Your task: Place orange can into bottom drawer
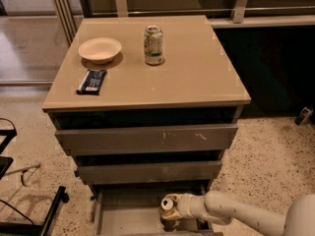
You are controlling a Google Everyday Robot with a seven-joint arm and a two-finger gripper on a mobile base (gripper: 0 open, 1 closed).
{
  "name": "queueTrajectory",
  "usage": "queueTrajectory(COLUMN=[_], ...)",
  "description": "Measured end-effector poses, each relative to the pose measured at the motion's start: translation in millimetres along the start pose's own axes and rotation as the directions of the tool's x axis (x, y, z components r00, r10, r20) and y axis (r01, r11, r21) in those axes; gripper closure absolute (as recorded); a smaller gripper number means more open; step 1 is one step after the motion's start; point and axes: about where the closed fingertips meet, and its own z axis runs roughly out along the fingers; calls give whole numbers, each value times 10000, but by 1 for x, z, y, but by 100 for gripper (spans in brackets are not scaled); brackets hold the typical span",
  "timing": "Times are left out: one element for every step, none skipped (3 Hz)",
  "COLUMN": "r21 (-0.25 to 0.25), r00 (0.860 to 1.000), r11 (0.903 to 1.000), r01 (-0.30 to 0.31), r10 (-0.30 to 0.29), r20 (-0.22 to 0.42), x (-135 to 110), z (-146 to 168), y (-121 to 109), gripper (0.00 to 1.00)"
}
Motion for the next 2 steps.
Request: queueTrajectory(r21=[78,86], r00=[9996,9991], r11=[9998,9997], r01=[174,218], r10=[-172,-214], r20=[-229,-368], x=[16,30], z=[8,16], y=[-2,-3], gripper=[100,100])
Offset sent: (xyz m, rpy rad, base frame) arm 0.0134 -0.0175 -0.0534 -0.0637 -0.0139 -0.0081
